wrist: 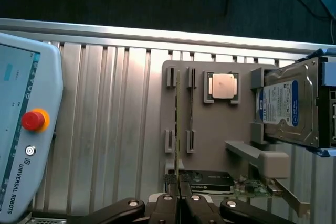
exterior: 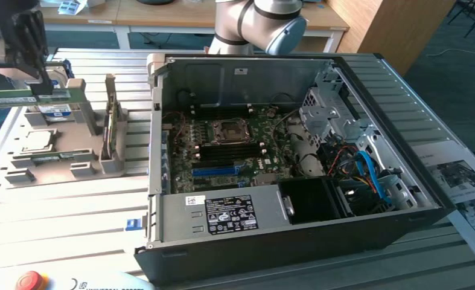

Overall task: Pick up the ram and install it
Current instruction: 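Pick up the ram and move it above insertion slot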

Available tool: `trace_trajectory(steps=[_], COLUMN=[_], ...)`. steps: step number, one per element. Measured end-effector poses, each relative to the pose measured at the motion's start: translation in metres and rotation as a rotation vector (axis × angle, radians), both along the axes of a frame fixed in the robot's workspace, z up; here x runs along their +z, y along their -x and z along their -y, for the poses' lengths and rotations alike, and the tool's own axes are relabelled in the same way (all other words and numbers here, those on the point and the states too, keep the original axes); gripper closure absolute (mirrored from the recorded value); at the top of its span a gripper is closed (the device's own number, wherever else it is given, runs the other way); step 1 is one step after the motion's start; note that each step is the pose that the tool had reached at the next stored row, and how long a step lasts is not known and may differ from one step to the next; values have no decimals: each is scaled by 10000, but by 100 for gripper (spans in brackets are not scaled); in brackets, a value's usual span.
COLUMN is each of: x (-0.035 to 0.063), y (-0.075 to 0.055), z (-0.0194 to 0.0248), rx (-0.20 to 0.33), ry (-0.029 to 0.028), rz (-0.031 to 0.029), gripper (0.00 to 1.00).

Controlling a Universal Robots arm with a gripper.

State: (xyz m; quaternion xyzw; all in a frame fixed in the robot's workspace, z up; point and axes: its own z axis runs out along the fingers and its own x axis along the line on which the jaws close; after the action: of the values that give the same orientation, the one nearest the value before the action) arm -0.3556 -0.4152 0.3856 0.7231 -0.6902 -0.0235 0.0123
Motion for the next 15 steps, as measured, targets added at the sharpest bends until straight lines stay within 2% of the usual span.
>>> trace_trajectory(steps=[15], x=[0], y=[-435], z=[10], rx=[2], ry=[0], rz=[-94], gripper=[88])
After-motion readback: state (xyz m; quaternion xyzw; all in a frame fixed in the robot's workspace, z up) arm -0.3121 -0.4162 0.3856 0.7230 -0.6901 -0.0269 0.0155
